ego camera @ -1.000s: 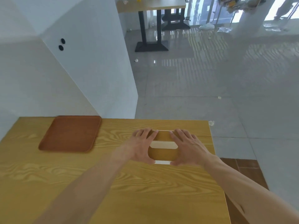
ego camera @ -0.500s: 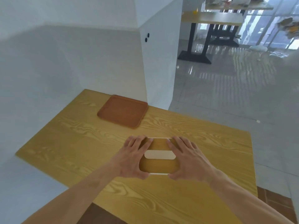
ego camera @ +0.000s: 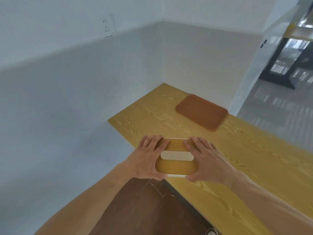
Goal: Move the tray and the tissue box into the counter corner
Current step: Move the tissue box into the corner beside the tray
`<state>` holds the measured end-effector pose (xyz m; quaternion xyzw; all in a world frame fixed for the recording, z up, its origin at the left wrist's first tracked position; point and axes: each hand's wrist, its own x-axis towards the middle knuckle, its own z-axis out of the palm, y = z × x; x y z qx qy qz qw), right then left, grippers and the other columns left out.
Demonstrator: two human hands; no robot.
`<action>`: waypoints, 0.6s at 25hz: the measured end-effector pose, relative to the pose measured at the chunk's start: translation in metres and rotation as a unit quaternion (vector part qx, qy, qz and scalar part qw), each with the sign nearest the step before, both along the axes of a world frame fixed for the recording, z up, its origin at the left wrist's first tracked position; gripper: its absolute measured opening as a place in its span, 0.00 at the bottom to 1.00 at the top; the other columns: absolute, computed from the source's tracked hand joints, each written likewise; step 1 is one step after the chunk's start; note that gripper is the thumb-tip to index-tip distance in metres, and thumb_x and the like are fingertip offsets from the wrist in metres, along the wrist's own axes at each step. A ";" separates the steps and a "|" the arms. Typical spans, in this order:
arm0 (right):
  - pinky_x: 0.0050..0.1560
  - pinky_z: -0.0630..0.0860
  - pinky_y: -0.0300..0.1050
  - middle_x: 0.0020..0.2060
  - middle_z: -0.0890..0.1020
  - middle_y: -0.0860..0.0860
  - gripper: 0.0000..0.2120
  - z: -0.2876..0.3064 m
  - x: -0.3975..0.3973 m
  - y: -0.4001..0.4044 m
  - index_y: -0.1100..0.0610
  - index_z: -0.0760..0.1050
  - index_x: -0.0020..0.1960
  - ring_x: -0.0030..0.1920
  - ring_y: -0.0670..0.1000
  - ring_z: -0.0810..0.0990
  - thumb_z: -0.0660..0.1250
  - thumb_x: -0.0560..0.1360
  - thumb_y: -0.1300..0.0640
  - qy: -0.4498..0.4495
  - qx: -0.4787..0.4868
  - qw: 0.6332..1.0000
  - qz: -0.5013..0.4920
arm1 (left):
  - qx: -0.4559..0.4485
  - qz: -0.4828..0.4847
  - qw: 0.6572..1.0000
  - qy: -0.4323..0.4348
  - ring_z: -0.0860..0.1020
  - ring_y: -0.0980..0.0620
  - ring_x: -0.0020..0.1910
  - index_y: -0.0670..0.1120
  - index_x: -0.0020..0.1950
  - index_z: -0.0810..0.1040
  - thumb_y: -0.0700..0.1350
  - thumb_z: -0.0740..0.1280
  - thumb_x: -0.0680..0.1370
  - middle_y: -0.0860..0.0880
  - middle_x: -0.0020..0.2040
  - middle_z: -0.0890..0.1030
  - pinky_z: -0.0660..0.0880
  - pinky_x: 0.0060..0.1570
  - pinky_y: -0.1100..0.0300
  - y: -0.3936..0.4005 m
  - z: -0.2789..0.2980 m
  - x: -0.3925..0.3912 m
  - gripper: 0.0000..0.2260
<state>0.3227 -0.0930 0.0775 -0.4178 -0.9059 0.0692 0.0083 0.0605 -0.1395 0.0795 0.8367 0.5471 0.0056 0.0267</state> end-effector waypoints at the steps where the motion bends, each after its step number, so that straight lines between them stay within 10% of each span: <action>1: 0.75 0.52 0.53 0.79 0.54 0.51 0.57 0.002 -0.020 -0.001 0.49 0.48 0.80 0.77 0.53 0.48 0.62 0.60 0.22 0.000 0.000 1.000 0.012 | 0.008 0.010 1.000 -0.005 0.54 0.43 0.74 0.47 0.78 0.51 0.74 0.64 0.65 0.44 0.75 0.56 0.51 0.75 0.41 -0.009 0.000 -0.019 0.51; 15: 0.74 0.54 0.52 0.78 0.56 0.51 0.57 -0.021 -0.159 0.076 0.49 0.49 0.79 0.76 0.52 0.49 0.62 0.59 0.23 0.001 -0.022 0.994 0.108 | -0.002 0.104 0.994 -0.016 0.58 0.44 0.74 0.50 0.78 0.52 0.76 0.62 0.64 0.46 0.74 0.58 0.52 0.75 0.40 0.025 -0.034 -0.147 0.51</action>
